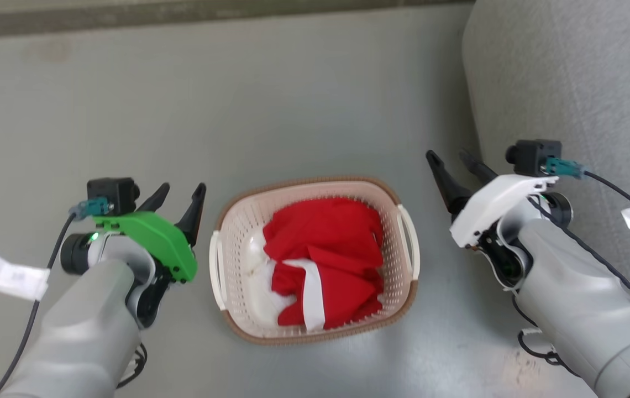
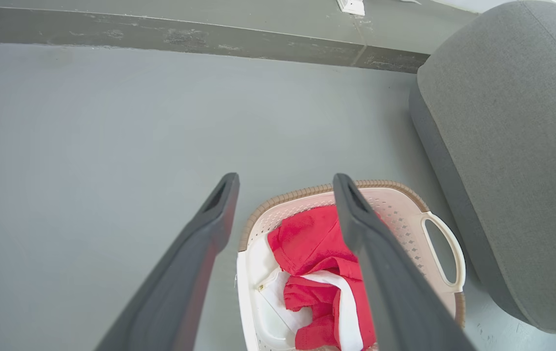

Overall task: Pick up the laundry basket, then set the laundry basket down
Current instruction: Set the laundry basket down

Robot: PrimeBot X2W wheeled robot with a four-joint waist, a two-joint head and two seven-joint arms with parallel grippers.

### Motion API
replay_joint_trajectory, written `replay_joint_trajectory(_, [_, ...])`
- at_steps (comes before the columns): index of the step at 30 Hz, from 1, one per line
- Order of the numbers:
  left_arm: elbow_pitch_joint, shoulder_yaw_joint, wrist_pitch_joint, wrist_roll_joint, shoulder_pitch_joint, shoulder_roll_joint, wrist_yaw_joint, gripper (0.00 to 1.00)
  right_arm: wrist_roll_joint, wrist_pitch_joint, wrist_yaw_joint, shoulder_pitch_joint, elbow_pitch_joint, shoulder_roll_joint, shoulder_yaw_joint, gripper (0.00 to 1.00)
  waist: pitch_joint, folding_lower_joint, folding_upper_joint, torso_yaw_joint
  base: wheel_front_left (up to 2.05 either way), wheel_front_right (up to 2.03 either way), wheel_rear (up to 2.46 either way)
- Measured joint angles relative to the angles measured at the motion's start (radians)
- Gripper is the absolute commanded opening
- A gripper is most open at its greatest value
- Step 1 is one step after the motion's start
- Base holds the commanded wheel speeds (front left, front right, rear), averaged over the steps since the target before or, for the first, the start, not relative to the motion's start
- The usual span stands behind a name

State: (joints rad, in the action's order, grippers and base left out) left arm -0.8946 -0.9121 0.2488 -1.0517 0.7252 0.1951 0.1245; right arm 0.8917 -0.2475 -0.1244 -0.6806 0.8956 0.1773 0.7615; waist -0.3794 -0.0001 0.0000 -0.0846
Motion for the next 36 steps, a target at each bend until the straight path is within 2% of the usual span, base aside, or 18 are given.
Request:
replay_joint_trajectory(10, [0.097,0.107,0.0,0.083,-0.119,0.009,0.0,1.0,-0.065,0.0,0.0,0.107,-0.088,0.027,-0.107,1.0,0.143,0.0,0.0,0.006,0.0,0.0,0.0])
replay_joint_trajectory(18, [0.189,0.192,0.0,0.148,-0.189,0.013,0.0,1.0,-0.144,-0.002,0.005,0.202,-0.21,0.046,-0.193,1.0,0.242,0.0,0.0,0.021,0.0,0.0,0.0])
replay_joint_trajectory(22, [0.245,0.259,0.0,0.173,-0.227,0.027,-0.012,1.0,-0.19,-0.003,0.015,0.227,-0.284,0.046,-0.234,1.0,0.275,0.0,0.0,0.026,0.0,0.0,0.0])
replay_joint_trajectory(25, [0.296,0.309,0.001,0.214,-0.26,0.039,-0.03,1.0,-0.23,-0.004,0.036,0.245,-0.342,0.047,-0.277,1.0,0.295,0.0,0.0,0.027,0.0,0.0,0.0])
replay_joint_trajectory(36, [0.496,0.455,0.003,0.337,-0.382,0.03,-0.064,1.0,-0.333,-0.004,0.083,0.384,-0.476,0.046,-0.371,1.0,0.334,0.0,0.0,0.035,0.0,0.0,0.0])
